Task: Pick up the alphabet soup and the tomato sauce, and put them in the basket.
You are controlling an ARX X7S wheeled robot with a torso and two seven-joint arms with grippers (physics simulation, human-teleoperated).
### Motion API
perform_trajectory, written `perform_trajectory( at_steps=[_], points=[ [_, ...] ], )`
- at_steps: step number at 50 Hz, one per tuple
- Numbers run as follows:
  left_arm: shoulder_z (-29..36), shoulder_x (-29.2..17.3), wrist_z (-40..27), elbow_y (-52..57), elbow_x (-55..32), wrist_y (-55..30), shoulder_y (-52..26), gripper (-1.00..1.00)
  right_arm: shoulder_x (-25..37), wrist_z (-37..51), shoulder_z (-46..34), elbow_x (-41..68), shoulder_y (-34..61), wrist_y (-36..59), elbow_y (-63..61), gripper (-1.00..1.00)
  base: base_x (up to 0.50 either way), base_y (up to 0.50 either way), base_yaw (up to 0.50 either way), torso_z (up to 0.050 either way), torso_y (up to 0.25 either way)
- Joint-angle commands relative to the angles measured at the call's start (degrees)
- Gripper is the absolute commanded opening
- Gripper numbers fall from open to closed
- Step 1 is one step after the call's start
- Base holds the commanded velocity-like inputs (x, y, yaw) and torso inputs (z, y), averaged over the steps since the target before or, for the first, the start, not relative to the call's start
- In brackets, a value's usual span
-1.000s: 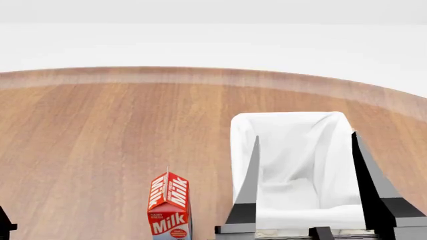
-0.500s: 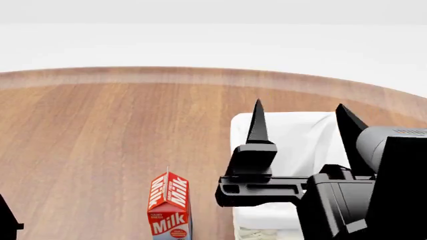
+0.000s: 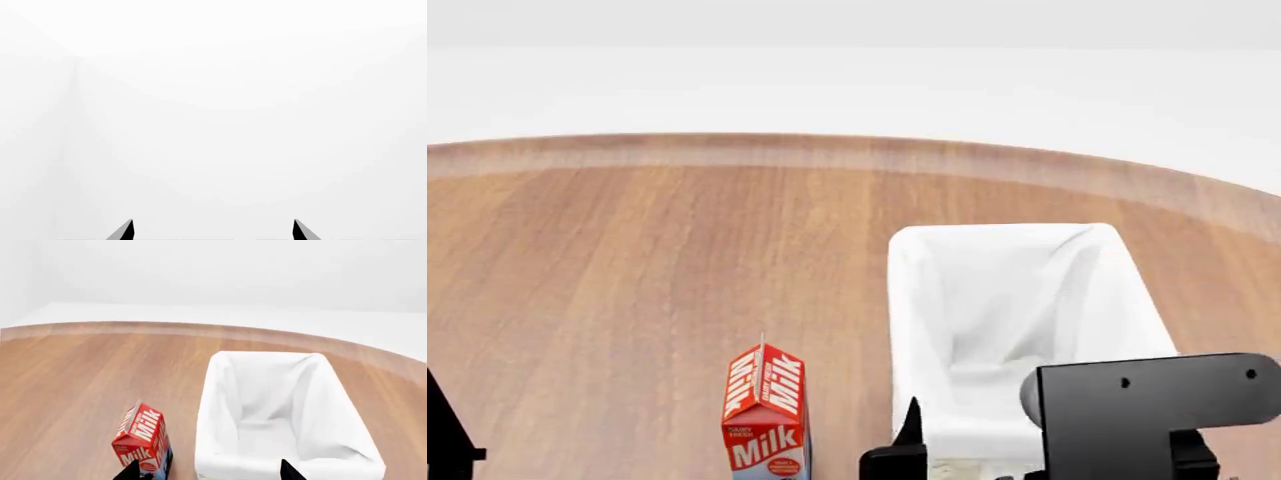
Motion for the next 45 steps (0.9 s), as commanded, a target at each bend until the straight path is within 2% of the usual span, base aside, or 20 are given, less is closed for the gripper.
perform_trajectory(
  at_steps=[1,15,32,45],
  points=[
    [0.7,-0.3,-0.3,0.4,0.4,-0.2,0.2,1.0,1.5,1.7,-2.1,0.4,-7.7,0.1,-3.4,1.0,0.0,0.0,0.0,0.0,0.0],
    [0.7,-0.6,-0.7,0.2,0.2,-0.5,0.0,1.0,3.2,2.6,-2.5,-1.8,-18.2,-1.5,-7.5,1.0,0.0,0.0,0.0,0.0,0.0],
    [0.6,-1.0,-1.3,0.8,-0.2,-0.8,0.0,1.0,4.4,-2.4,-3.1,-13.2,-31.9,-1.8,-7.7,1.0,0.0,0.0,0.0,0.0,0.0],
    [1.2,-1.2,-1.6,0.3,0.0,-0.4,0.1,1.0,4.2,-4.7,-4.9,-18.6,-36.9,-1.5,-7.6,1.0,0.0,0.0,0.0,0.0,0.0]
  ],
)
